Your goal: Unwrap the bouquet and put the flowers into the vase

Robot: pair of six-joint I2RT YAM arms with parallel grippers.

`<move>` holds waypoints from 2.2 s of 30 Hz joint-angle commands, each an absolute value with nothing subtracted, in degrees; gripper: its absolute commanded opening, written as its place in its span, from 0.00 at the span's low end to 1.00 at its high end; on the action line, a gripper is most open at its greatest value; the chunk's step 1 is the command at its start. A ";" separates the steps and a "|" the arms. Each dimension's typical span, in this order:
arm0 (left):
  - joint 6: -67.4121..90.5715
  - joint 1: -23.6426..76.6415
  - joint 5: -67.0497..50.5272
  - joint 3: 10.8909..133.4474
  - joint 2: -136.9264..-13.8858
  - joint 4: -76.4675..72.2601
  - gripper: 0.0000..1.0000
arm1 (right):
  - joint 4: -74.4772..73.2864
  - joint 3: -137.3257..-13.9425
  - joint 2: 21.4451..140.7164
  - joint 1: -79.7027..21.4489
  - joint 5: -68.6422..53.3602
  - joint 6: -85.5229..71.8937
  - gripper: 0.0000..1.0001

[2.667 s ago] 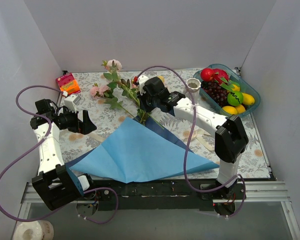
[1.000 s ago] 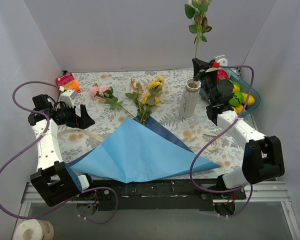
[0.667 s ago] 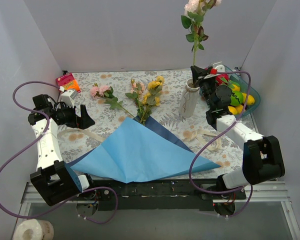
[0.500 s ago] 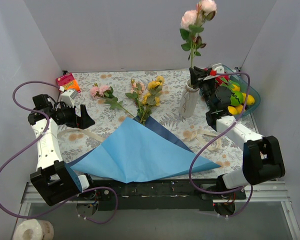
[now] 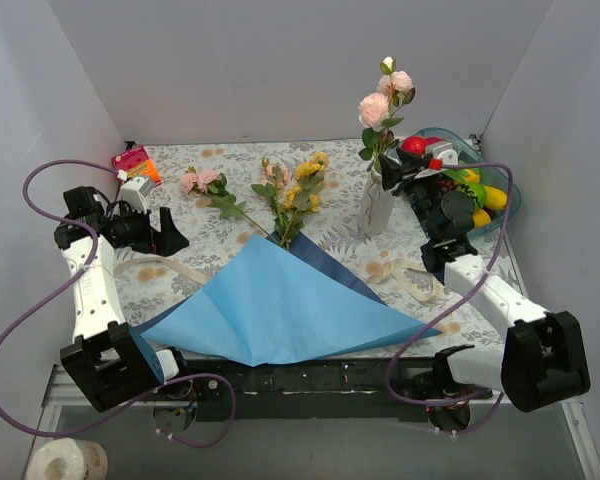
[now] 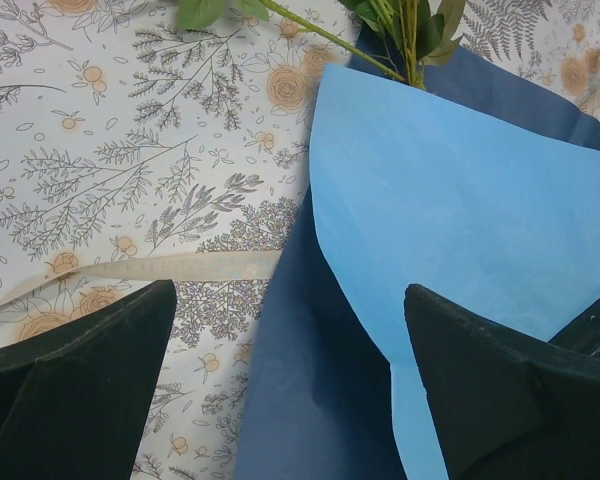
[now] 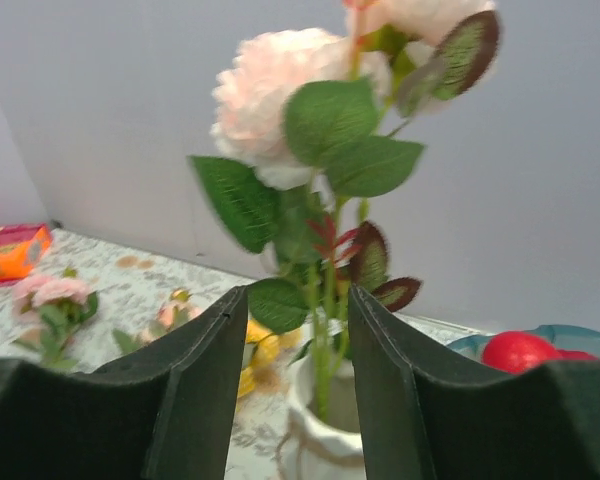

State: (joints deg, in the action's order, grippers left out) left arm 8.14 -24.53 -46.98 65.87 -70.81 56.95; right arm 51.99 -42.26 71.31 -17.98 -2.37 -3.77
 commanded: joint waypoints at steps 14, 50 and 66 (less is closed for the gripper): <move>7.91 -24.52 -49.04 65.83 -69.61 56.34 0.98 | 6.89 -77.61 98.84 -43.85 -11.60 6.85 0.54; 7.12 -24.52 -47.64 67.41 -71.37 57.04 0.98 | -2.20 -108.72 136.84 -48.87 -0.88 5.01 0.44; 7.29 -24.52 -47.90 68.20 -70.40 57.83 0.98 | 6.50 -115.02 128.42 -48.87 2.54 4.04 0.01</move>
